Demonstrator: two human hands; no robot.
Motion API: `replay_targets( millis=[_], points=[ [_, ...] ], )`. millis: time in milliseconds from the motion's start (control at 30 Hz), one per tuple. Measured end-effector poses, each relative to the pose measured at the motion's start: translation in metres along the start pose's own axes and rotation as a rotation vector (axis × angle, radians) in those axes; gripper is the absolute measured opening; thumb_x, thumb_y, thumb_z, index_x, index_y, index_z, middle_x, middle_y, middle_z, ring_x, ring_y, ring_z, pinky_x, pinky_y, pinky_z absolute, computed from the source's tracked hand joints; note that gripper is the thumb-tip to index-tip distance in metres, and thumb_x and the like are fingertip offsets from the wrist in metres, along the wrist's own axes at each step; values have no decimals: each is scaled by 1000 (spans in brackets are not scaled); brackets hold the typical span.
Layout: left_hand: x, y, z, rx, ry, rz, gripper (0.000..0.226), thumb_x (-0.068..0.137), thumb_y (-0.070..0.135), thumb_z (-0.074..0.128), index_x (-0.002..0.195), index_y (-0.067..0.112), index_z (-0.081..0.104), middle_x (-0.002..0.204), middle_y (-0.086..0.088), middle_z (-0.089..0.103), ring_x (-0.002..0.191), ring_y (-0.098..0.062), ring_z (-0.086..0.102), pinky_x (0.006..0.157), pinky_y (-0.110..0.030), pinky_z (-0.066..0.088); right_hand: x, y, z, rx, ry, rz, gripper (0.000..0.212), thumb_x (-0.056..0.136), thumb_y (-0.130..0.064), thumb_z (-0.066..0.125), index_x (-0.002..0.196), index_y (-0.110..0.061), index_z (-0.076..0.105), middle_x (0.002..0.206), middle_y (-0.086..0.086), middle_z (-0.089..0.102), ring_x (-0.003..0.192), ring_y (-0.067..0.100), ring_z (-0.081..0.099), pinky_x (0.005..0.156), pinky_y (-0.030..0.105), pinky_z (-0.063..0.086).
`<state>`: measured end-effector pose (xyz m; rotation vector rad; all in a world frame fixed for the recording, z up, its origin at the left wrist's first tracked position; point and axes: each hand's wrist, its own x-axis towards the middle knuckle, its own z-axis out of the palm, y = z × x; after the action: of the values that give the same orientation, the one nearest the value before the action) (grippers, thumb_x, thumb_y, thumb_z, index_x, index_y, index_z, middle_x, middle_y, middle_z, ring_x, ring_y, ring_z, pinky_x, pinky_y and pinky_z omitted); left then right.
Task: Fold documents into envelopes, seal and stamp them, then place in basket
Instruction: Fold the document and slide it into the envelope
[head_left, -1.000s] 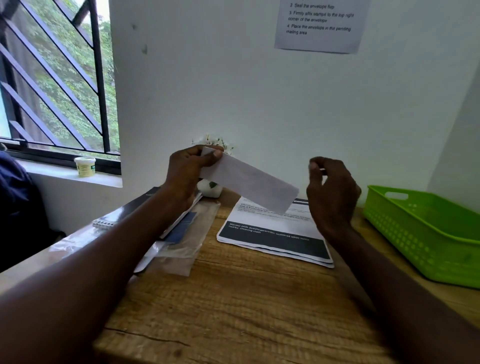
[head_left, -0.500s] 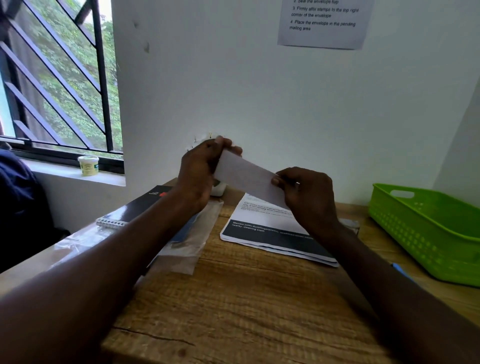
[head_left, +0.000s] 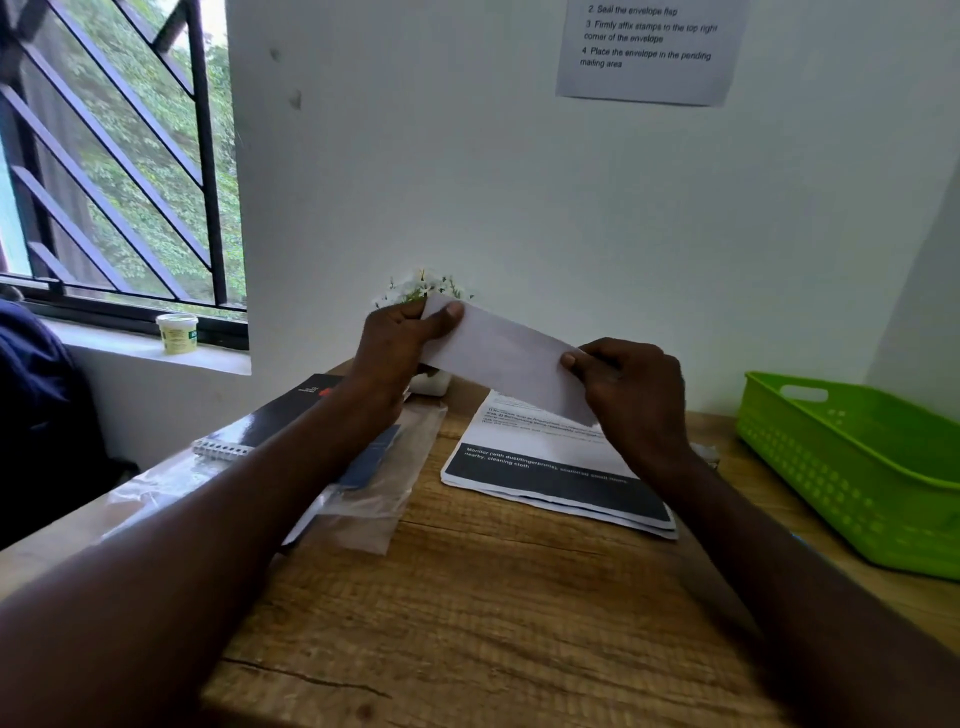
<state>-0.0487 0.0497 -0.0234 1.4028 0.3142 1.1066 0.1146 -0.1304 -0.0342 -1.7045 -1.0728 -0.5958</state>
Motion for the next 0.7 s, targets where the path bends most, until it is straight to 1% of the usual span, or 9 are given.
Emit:
replay_targets(
  millis=[100, 167, 200, 267, 367, 433, 500, 600, 700],
  points=[
    [1, 1, -4, -92, 63, -77, 18, 89, 20, 78, 102, 9, 76, 98, -15, 76, 94, -34, 70, 78, -46, 58, 7, 13, -2, 189, 60, 225, 19, 86, -37, 78, 95, -20, 82, 83, -5, 77, 83, 15, 73, 73, 28, 54],
    [-2, 0, -3, -50, 84, -104, 21, 86, 25, 82, 100, 9, 77, 102, -18, 78, 97, -41, 74, 82, -60, 61, 10, 20, 3, 406, 95, 405, 27, 82, -36, 83, 100, -16, 81, 91, -1, 78, 90, 19, 74, 85, 38, 60],
    [-2, -2, -2, 17, 90, -94, 24, 86, 28, 82, 98, 7, 77, 99, -20, 78, 93, -44, 75, 77, -65, 60, 11, 21, 4, 472, 125, 473, 30, 81, -39, 83, 100, -17, 81, 93, -1, 78, 92, 21, 73, 87, 46, 61],
    [-5, -7, 2, 243, 86, 17, 31, 90, 32, 79, 94, 1, 75, 83, -22, 76, 70, -44, 75, 63, -59, 62, 11, 20, 7, 499, 197, 541, 26, 85, -42, 79, 97, -19, 79, 93, -1, 76, 89, 23, 72, 73, 50, 64],
    [-8, -13, 12, 530, 102, 206, 38, 96, 36, 71, 79, 2, 69, 62, -13, 68, 49, -27, 66, 49, -37, 53, 12, 14, 5, 414, 272, 548, 14, 95, -34, 71, 95, -20, 74, 89, 3, 72, 58, 21, 69, 46, 36, 56],
    [-5, -17, 16, 686, 154, 269, 38, 95, 41, 71, 69, 13, 65, 61, 1, 62, 57, -19, 61, 57, -33, 44, 9, 14, 5, 299, 307, 508, 12, 96, -32, 69, 95, -21, 71, 77, -4, 69, 48, 21, 65, 48, 42, 58],
    [-3, -22, 19, 746, 198, 276, 33, 92, 46, 71, 77, 17, 69, 72, 7, 65, 69, -15, 61, 63, -33, 42, 6, 17, 5, 227, 316, 463, 8, 96, -31, 67, 99, -23, 67, 65, -5, 65, 55, 26, 66, 59, 48, 60],
    [-6, -25, 19, 742, 222, 269, 28, 91, 49, 71, 94, 21, 69, 87, 11, 67, 80, -14, 64, 71, -33, 47, 0, 20, 5, 135, 263, 365, 11, 99, -28, 62, 110, -28, 63, 63, 0, 65, 60, 25, 66, 63, 39, 56],
    [-14, -18, 20, 811, 210, 311, 29, 94, 49, 67, 108, 24, 66, 88, 8, 71, 80, -16, 65, 69, -30, 41, -3, 17, 1, 32, 183, 327, 7, 98, -27, 59, 101, -27, 66, 71, 3, 71, 71, 28, 69, 65, 32, 48]
  ],
)
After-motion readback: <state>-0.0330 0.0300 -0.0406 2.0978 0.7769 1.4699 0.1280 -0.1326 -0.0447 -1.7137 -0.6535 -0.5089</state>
